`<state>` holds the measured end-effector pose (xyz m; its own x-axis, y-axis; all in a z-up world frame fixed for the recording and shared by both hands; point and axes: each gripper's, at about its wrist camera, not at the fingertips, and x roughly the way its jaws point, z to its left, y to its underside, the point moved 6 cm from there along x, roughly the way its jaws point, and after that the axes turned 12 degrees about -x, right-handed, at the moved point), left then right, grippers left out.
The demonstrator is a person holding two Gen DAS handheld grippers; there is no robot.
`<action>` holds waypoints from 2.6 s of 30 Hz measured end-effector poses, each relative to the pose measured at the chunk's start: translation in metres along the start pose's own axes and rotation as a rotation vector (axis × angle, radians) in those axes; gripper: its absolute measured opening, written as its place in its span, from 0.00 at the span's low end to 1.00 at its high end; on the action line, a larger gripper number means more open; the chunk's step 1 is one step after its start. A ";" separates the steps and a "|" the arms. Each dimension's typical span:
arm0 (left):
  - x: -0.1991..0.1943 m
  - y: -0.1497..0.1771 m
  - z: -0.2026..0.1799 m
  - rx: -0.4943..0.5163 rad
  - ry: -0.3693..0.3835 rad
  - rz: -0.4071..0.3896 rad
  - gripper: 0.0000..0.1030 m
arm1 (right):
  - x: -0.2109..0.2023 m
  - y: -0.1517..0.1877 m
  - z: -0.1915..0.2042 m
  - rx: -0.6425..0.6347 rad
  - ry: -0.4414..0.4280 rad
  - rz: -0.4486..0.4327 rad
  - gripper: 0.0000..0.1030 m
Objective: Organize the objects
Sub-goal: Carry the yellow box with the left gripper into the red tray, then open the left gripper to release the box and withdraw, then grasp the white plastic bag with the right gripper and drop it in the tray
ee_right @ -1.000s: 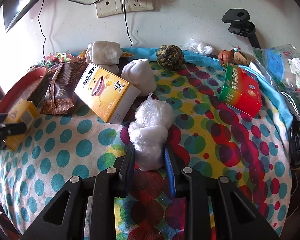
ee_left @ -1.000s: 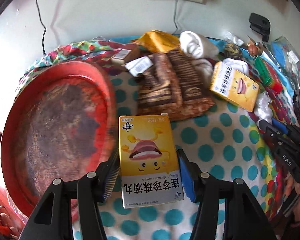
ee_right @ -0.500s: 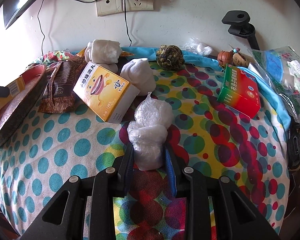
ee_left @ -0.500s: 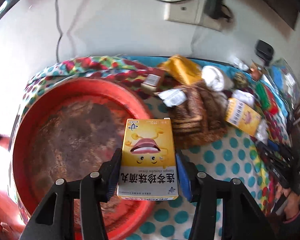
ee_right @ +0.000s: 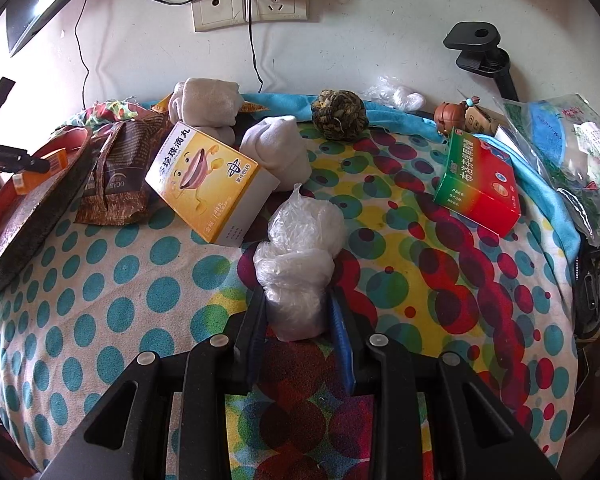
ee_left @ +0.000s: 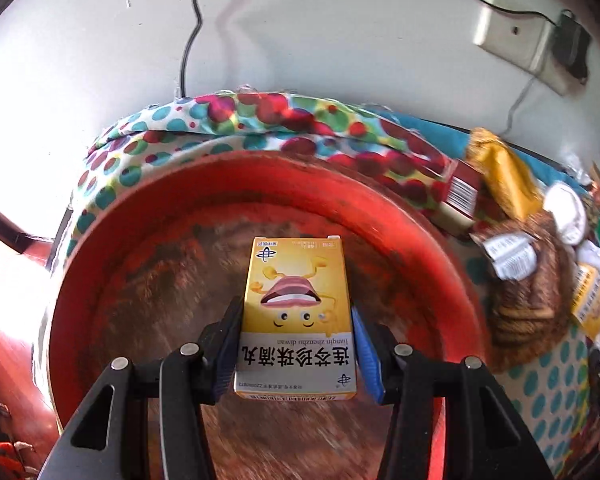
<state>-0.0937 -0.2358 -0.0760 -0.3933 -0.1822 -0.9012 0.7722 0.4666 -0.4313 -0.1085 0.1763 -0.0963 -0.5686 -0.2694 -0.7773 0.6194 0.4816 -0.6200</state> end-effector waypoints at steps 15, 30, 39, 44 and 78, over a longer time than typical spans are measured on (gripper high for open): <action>0.016 0.001 0.000 0.054 -0.037 0.028 0.51 | -0.001 0.000 0.001 -0.002 0.005 0.005 0.29; -0.013 0.010 -0.021 0.107 0.034 0.000 0.51 | 0.000 -0.001 0.001 -0.002 0.005 0.005 0.29; -0.032 0.025 -0.026 0.112 0.040 -0.015 0.51 | 0.000 -0.001 0.002 -0.002 0.006 0.006 0.29; -0.048 0.040 -0.037 0.115 0.068 -0.018 0.51 | 0.000 0.000 0.002 -0.002 0.005 0.006 0.29; -0.074 0.182 -0.199 0.424 0.239 -0.005 0.53 | -0.013 0.002 -0.006 0.083 -0.011 -0.004 0.24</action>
<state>-0.0233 0.0344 -0.0794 -0.4623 0.0440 -0.8856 0.8860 0.0629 -0.4594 -0.1032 0.1858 -0.0872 -0.5655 -0.2805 -0.7756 0.6600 0.4101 -0.6295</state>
